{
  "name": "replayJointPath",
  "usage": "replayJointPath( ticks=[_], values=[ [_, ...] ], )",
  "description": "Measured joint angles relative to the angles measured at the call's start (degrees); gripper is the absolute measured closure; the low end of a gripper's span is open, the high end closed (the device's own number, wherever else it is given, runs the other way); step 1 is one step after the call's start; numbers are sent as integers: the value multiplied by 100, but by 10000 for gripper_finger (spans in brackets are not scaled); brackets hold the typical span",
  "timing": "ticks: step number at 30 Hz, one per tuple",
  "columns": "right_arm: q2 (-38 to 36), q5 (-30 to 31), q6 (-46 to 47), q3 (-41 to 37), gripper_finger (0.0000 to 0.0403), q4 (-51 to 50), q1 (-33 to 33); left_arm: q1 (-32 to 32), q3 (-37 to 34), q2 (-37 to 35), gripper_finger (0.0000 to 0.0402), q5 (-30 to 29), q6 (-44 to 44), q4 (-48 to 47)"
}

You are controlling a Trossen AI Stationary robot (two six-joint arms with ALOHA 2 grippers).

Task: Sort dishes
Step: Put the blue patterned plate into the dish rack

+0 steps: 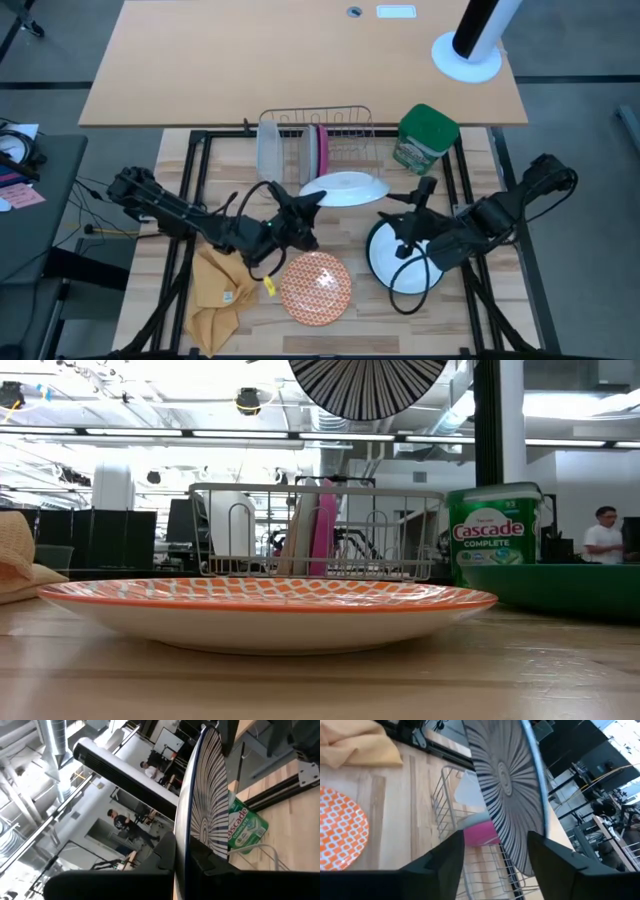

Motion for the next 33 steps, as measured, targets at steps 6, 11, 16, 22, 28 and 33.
replayJointPath(
  ticks=[6, 11, 16, 22, 28, 33],
  values=[
    [311, 11, -338, -2, 175, 61, -144, -49, 0, 0, 402, -207, 129, -9],
    [353, 318, -553, 130, 180, 252, 104, -42, 0, -11, 401, -666, 197, -205],
    [349, 706, -422, 232, 180, 246, 339, -139, 0, -30, 402, -505, 151, -243],
    [410, 648, -252, 234, 181, 204, 142, -380, 0, -26, 402, 252, 84, -378],
    [491, 92, -234, 234, 210, 192, -180, -444, 0, -31, 402, 201, 196, -372],
    [622, -19, -270, 234, 297, 182, -346, -384, 0, -28, 402, 159, 185, -403]
  ],
)
